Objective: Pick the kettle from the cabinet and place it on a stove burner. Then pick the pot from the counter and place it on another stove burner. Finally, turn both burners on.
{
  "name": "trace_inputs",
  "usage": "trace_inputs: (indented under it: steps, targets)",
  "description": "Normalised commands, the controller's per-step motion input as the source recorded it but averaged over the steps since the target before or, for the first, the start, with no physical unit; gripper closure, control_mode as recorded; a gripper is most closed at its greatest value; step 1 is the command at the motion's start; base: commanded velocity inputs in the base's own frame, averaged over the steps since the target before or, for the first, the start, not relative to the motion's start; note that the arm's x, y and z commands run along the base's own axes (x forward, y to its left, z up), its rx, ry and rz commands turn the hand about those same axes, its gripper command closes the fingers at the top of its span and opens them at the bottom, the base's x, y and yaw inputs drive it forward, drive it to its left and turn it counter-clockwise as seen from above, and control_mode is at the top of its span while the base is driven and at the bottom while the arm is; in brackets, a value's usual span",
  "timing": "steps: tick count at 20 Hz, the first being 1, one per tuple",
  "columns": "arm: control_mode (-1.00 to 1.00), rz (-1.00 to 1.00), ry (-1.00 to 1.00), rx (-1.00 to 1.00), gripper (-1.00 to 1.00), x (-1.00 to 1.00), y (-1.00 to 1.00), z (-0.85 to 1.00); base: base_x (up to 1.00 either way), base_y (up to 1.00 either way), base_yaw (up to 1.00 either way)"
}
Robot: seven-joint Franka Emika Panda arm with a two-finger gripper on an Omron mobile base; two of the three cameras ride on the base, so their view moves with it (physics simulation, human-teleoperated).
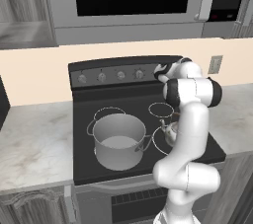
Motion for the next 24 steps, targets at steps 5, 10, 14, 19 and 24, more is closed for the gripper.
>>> trace_inputs:
  steps: [5,10,14,19,24]
  targets:
    - [-1.0,0.08,-0.07,-0.14,1.0,0.0,-0.14,0.0,0.0,0.0,0.0]
    - [-1.0,0.1,-0.02,-0.08,1.0,0.01,-0.3,0.0,0.0,0.0,0.0]
    - [-1.0,0.13,0.0,-0.1,1.0,0.1,-0.37,0.0,0.0,0.0,0.0]
    - [-1.0,0.14,0.0,0.0,1.0,0.0,-0.53,0.0,0.0,0.0,0.0]
    - [-1.0,0.13,-0.03,0.0,1.0,0.0,-0.54,0.0,0.0,0.0,0.0]
